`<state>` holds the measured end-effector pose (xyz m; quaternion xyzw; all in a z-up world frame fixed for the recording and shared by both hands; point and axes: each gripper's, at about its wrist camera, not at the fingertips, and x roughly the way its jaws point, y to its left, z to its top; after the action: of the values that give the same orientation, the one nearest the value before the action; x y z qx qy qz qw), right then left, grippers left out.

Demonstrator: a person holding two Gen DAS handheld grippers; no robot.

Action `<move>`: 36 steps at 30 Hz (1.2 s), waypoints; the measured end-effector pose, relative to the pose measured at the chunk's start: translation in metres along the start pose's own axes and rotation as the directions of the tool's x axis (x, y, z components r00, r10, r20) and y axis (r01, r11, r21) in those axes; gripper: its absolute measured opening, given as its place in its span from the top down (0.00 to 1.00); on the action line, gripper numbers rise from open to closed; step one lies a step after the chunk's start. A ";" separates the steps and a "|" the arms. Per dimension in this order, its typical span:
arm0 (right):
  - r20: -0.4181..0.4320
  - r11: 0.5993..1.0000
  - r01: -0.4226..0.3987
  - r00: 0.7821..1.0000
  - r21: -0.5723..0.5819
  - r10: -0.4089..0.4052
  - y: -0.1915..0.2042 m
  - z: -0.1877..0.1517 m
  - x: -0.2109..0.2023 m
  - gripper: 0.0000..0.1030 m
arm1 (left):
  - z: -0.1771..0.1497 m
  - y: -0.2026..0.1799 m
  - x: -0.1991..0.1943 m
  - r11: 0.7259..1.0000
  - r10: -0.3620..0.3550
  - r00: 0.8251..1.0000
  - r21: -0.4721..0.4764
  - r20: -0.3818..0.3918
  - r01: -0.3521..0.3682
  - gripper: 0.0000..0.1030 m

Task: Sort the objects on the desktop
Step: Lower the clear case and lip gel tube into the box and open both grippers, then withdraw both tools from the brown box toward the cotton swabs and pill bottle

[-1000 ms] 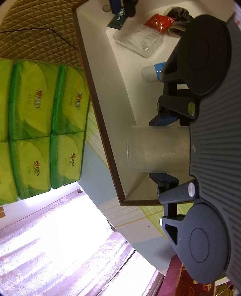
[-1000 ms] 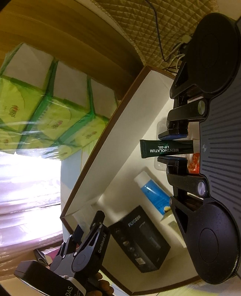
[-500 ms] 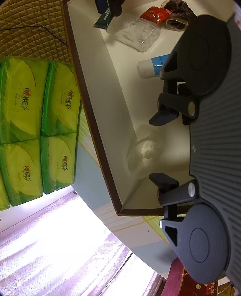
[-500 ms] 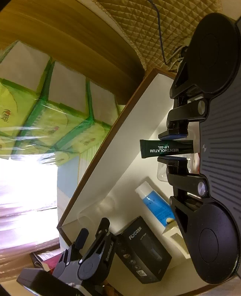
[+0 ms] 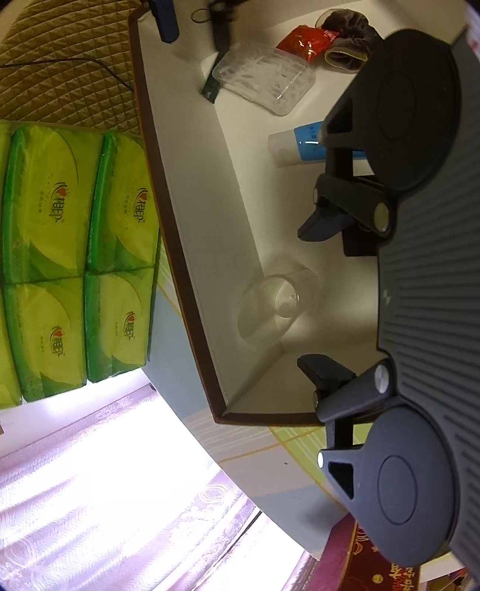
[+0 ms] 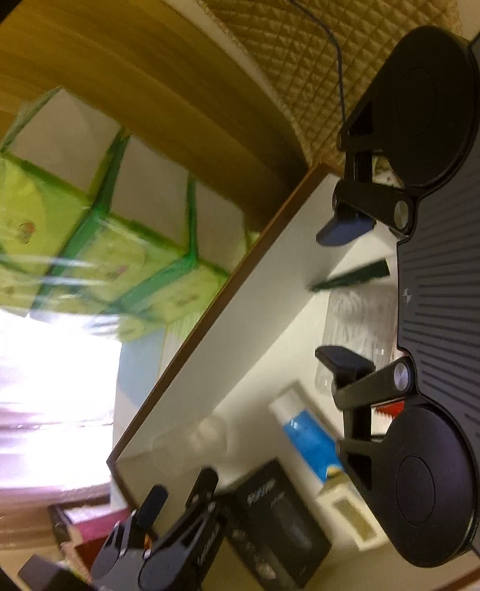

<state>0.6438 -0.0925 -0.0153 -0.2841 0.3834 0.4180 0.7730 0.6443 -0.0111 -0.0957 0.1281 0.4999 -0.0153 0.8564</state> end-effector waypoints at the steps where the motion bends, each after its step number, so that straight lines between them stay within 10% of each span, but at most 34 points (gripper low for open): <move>1: -0.003 1.000 -0.011 1.000 0.002 0.011 0.001 -0.001 -0.002 0.36 | -0.001 0.001 -0.001 1.000 -0.001 1.000 -0.005 0.002 0.001 0.34; 12: 0.022 0.998 -0.046 0.999 0.049 0.045 0.015 -0.005 -0.024 0.10 | -0.007 -0.001 -0.025 1.000 -0.011 0.999 -0.013 0.034 0.011 0.22; 36: 0.109 0.995 -0.044 0.993 0.088 0.035 0.045 -0.023 -0.093 0.02 | -0.050 -0.018 -0.107 0.996 -0.037 0.991 -0.074 0.130 0.047 0.12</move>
<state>0.5635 -0.1281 0.0441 -0.2186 0.3655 0.4301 0.7960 0.5454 -0.0281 -0.0310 0.0835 0.4465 -0.0224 0.8906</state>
